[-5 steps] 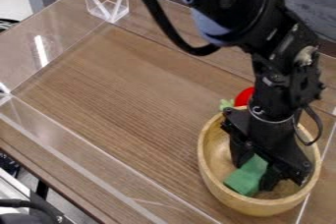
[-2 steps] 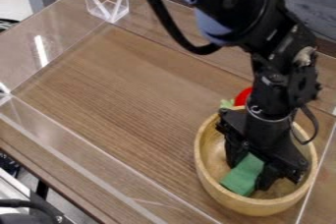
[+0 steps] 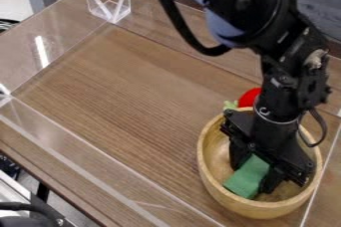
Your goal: Remove the green stick from the brown bowl and put it on the table
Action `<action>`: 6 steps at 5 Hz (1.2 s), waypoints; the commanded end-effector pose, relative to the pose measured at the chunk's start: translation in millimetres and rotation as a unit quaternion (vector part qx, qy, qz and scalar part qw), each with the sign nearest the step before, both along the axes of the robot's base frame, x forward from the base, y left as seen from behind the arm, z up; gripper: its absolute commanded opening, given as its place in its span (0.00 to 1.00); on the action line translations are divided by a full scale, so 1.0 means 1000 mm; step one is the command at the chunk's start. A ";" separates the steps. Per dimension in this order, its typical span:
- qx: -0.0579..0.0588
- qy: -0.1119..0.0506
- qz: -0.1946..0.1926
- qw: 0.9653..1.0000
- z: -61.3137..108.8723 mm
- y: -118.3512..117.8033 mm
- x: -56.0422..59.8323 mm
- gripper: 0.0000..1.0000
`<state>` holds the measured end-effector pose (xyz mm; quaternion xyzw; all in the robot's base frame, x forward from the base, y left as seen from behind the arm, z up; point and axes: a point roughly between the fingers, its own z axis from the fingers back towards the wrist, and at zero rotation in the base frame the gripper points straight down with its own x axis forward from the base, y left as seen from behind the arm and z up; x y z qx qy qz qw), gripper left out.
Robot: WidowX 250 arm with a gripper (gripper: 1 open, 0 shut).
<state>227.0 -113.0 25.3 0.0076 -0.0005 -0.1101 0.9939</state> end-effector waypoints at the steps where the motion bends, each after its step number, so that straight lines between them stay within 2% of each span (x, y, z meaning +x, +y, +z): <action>1: 0.008 0.005 0.013 1.000 -0.004 0.000 -0.001 0.00; 3: 0.014 0.004 -0.046 0.999 -0.005 0.026 -0.002 0.00; 5: 0.021 0.003 -0.040 0.999 0.005 0.003 0.003 0.00; 6: 0.022 0.000 -0.053 0.998 -0.004 -0.002 -0.002 0.00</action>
